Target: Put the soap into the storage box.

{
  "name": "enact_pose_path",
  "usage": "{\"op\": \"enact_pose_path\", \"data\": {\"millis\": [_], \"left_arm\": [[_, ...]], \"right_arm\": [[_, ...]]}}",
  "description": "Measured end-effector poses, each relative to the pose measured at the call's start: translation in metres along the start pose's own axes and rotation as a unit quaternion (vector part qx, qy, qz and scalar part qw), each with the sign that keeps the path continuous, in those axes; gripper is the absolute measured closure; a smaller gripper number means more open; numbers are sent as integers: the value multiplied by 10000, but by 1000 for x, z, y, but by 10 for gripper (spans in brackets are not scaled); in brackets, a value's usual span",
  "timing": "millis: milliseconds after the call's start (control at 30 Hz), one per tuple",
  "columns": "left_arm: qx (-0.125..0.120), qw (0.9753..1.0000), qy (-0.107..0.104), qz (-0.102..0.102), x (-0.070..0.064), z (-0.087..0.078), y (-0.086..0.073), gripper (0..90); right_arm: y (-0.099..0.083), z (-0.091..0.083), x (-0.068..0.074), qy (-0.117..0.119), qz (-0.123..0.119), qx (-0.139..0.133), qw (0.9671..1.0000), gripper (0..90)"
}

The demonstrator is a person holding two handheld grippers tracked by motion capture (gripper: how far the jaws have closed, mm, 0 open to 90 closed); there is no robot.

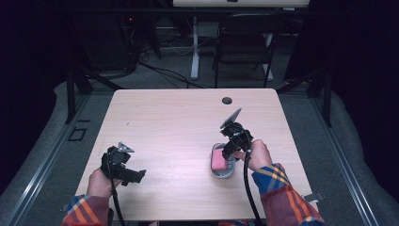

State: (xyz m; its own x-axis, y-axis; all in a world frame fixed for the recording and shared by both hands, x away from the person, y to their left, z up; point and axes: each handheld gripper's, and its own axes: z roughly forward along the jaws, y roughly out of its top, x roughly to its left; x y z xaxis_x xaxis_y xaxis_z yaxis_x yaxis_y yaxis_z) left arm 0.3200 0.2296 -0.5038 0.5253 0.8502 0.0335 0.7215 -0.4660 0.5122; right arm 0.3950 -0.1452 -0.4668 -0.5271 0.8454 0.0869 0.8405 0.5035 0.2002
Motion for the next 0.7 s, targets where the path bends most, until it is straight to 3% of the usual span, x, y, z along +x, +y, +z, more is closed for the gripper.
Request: {"op": "enact_pose_path", "data": {"millis": [67, 100, 400, 567, 700], "left_arm": [[-20, 10000, 19, -6, 0, 0, 0, 2], [-20, 10000, 19, -6, 0, 0, 0, 2], [-2, 10000, 4, 4, 0, 0, 0, 1], [-14, 10000, 25, 12, -1, 0, 0, 1], [6, 10000, 4, 9, 0, 0, 0, 2]], "right_arm": [[-3, -3, -1, 6, 58, -130, 9999, 506], [-4, -6, -3, 9, -53, -70, 10000, 495], [-22, -27, -16, -8, -190, -406, 9990, 411], [-37, -36, -28, -22, -170, -600, 9981, 314], [-51, -42, -38, -166, -149, -717, 9972, 216]]}}
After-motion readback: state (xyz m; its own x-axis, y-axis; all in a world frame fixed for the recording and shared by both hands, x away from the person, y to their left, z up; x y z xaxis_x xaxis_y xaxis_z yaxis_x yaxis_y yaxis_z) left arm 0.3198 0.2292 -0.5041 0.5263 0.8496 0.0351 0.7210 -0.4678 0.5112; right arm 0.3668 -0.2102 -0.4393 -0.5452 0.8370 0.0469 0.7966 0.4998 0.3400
